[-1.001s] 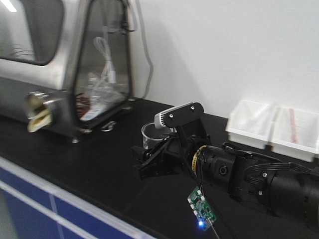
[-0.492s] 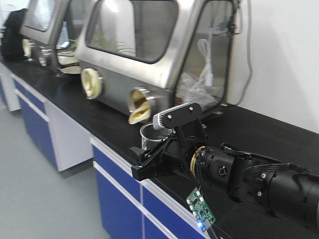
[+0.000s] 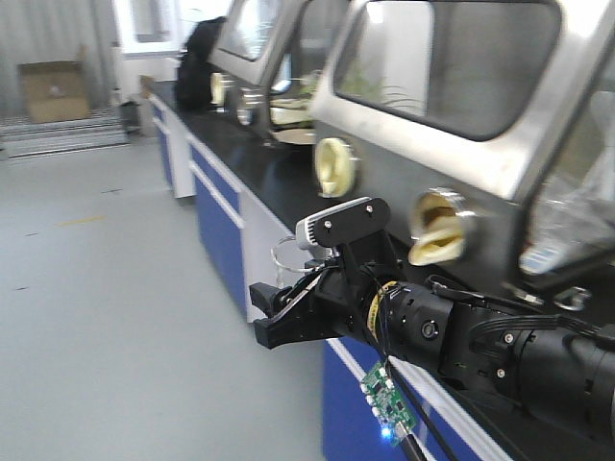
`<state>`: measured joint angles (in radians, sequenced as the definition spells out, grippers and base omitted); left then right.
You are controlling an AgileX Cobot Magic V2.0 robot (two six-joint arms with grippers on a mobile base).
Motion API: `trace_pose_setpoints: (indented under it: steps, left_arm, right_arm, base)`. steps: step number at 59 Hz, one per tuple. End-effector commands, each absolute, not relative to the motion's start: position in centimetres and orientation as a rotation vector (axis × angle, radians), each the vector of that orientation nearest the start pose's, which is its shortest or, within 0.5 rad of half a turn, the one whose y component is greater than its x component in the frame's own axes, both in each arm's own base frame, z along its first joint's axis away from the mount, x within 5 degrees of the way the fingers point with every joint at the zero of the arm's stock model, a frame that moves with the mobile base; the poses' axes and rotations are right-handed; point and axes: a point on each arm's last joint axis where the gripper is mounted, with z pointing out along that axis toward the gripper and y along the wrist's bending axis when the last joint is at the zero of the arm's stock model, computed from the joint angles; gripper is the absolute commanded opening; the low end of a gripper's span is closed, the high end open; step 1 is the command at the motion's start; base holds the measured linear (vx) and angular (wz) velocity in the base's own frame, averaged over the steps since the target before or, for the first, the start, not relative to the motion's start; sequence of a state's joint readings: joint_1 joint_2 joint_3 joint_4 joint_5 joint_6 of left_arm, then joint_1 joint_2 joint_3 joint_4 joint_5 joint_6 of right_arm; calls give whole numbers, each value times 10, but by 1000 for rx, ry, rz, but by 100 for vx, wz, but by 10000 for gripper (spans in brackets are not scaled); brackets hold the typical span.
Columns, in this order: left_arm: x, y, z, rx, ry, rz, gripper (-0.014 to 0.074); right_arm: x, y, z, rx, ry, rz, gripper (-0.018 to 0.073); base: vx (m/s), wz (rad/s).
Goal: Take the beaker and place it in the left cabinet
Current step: 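Drive the base away from the bench holding the beaker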
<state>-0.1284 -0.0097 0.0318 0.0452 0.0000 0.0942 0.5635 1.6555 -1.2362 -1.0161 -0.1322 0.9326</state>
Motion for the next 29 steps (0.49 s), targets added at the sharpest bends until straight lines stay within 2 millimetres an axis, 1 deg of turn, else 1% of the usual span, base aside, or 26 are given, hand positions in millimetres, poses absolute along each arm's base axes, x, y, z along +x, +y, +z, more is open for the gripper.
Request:
trace_pose_setpoints:
  steps: [1, 18, 29]
  left_arm:
    - [55, -7, 205, 189, 1416, 2, 1]
    - [55, -7, 205, 189, 1416, 2, 1]
    - [55, -7, 205, 189, 1416, 2, 1]
  right_arm:
    - [319, 216, 349, -645, 1629, 486, -3]
    - [319, 216, 349, -645, 1629, 486, -3]
    - [319, 216, 349, -646, 1627, 488, -3]
  base:
    - [19, 58]
    - [21, 57]
    - [25, 47]
